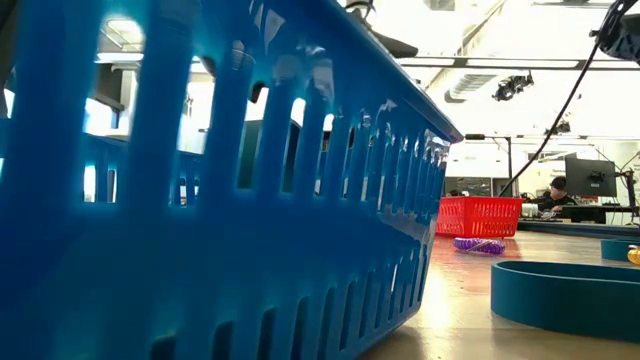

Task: Pick & Place Office Desk Supplies
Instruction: Put the crayon box into the black bin

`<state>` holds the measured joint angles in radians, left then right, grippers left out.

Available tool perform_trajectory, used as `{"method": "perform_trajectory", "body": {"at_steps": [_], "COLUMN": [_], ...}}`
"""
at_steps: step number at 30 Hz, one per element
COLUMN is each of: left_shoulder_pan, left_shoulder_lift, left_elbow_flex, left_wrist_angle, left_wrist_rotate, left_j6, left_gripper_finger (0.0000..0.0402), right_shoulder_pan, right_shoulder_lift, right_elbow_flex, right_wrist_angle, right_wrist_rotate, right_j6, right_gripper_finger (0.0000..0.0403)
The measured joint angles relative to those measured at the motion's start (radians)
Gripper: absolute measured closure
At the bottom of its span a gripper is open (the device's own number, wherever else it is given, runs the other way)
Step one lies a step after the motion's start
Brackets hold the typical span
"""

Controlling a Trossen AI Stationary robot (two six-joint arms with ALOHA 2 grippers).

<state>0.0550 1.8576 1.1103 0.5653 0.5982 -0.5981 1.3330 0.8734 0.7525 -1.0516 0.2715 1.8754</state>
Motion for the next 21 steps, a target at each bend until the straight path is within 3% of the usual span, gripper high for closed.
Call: {"method": "perform_trajectory", "body": {"at_steps": [4,13,21], "left_shoulder_pan": [0.003,-0.004,-0.045], "left_shoulder_lift": [0.000,0.000,0.000], "left_elbow_flex": [0.000,0.000,0.000], "left_wrist_angle": [0.009,0.143,0.180], "left_wrist_rotate": [-0.020,-0.077,-0.393], "left_j6": [0.000,-0.006,-0.007], "left_gripper_finger": [0.0265,0.0265,0.0265], "right_shoulder_pan": [-0.020,-0.177,-0.360], "right_shoulder_lift": [-0.005,-0.002,0.047], "right_elbow_flex": [0.000,0.000,0.000], "right_wrist_angle": [0.001,0.053,0.098], "right_wrist_rotate": [-0.008,-0.185,-0.435], "right_j6": [-0.202,-0.638,-0.997], "right_gripper_finger": [0.0380,0.0380,0.0380]}}
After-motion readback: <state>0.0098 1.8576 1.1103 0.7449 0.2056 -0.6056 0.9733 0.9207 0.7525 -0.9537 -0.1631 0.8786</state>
